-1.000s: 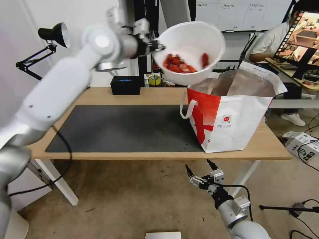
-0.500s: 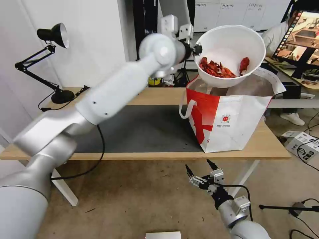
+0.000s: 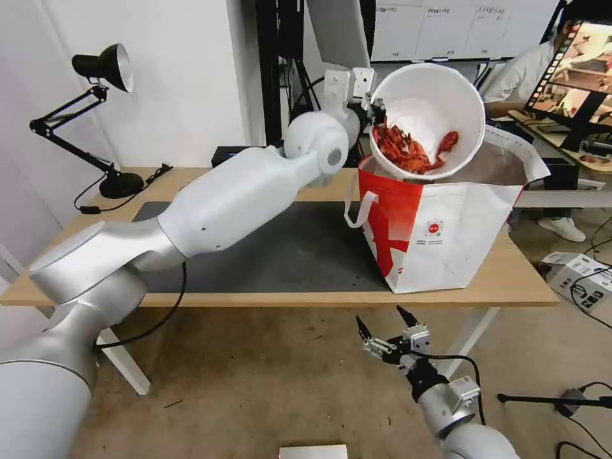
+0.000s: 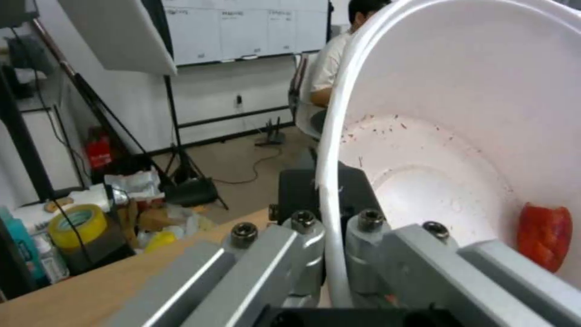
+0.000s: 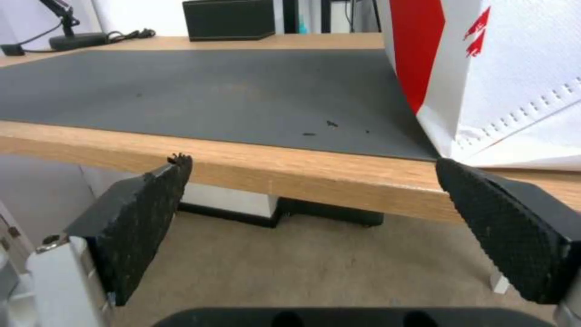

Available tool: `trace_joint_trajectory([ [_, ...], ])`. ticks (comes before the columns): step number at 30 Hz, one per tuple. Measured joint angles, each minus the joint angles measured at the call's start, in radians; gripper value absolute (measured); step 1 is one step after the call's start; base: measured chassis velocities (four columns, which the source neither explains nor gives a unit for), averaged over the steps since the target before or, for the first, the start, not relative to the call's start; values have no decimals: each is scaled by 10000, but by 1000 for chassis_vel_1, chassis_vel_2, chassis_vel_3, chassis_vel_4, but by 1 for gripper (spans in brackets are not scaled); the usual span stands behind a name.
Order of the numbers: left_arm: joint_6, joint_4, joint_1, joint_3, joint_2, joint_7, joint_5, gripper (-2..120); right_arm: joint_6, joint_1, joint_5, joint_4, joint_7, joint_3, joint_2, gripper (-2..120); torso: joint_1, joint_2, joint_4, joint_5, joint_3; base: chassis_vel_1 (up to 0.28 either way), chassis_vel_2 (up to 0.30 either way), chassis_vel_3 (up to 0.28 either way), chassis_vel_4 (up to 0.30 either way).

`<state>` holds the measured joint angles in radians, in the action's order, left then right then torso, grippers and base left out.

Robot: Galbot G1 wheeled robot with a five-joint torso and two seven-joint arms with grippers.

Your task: Pick up the trash from the table and place it into the takeout bag.

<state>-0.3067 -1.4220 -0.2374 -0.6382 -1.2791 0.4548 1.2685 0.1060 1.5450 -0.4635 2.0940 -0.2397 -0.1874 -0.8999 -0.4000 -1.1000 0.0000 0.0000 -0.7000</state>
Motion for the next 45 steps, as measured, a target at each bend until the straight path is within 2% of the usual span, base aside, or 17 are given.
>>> trace_joint_trajectory([
  [13, -466, -106, -6, -68, 69, -325, 387, 0, 0, 0, 0, 0, 0, 0, 0, 100, 0, 0, 0, 0, 0, 0, 0, 0, 0],
  [15, -524, -211, 23, -68, 151, -624, 504, 9, 0, 0, 0, 0, 0, 0, 0, 100, 0, 0, -1, -1, 0, 0, 0, 0, 0],
  [16, -524, -211, 23, -68, 151, -624, 504, 9, 0, 0, 0, 0, 0, 0, 0, 100, 0, 0, -1, -1, 0, 0, 0, 0, 0],
  [18, -699, -319, 33, -69, 231, -710, 621, 19, 0, 0, 0, 0, 0, 0, 0, 100, 0, 0, 0, 0, 0, 0, 0, 0, 0],
  [19, -699, -319, 33, -69, 231, -710, 621, 19, 0, 0, 0, 0, 0, 0, 0, 100, 0, 0, 0, 0, 0, 0, 0, 0, 0],
  [23, -796, -451, 43, -67, 293, -771, 854, 31, 0, 0, 0, 0, 0, 0, 0, 100, 0, 0, 0, 0, 0, 0, 0, 0, 0],
  [25, -860, -561, 76, -29, 339, -779, 1027, 40, 0, 0, 0, 0, 0, 0, 0, 100, 0, 0, -1, 0, 0, 0, 0, 0, 0],
  [26, -880, -650, 127, 34, 398, -777, 1144, 49, 0, 0, 0, 0, 0, 0, 0, 100, 0, 0, -2, 0, 0, 0, 0, 0, 0],
  [27, -880, -650, 127, 34, 398, -777, 1144, 49, 0, 0, 0, 0, 0, 0, 0, 100, 0, 0, -2, 0, 0, 0, 0, 0, 0],
  [32, -879, -1086, 350, 223, 759, -782, 1407, 67, 0, 0, 0, 0, 0, 0, 0, 100, 0, 0, -1, 0, 1, 0, 0, 0, 0],
  [34, -702, -1290, 522, 250, 1021, -942, 1429, 77, 0, 0, 0, 0, 0, 0, 0, 100, 0, 0, -1, -1, 0, 0, 0, 0, 0],
  [35, -702, -1290, 522, 250, 1021, -942, 1429, 77, 0, 0, 0, 0, 0, 0, 0, 100, 0, 0, -1, -1, 0, 0, 0, 0, 0],
  [37, -355, -1553, 757, 283, 1330, -1084, 1430, 88, 0, 0, 0, 0, 0, 0, 0, 100, 0, 0, 1, -1, 0, 0, 0, 0, 0],
  [38, -355, -1553, 757, 283, 1330, -1084, 1430, 88, 0, 0, 0, 0, 0, 0, 0, 100, 0, 0, 1, -1, 0, 0, 0, 0, 0],
  [41, 234, -1879, 1032, 337, 1747, -1258, 1286, 101, 0, 0, 0, 0, 0, 0, 0, 100, 0, 0, -1, -1, 0, 0, 0, 0, 0],
  [42, 234, -1879, 1032, 337, 1747, -1258, 1286, 101, 0, 0, 0, 0, 0, 0, 0, 100, 0, 0, -1, -1, 0, 0, 0, 0, 0],
  [45, 911, -2194, 1345, 484, 2249, -1703, 1065, 109, 0, 0, 0, 0, 0, 0, 0, 100, 0, 0, -1, -1, 0, 0, 0, 0, 0],
])
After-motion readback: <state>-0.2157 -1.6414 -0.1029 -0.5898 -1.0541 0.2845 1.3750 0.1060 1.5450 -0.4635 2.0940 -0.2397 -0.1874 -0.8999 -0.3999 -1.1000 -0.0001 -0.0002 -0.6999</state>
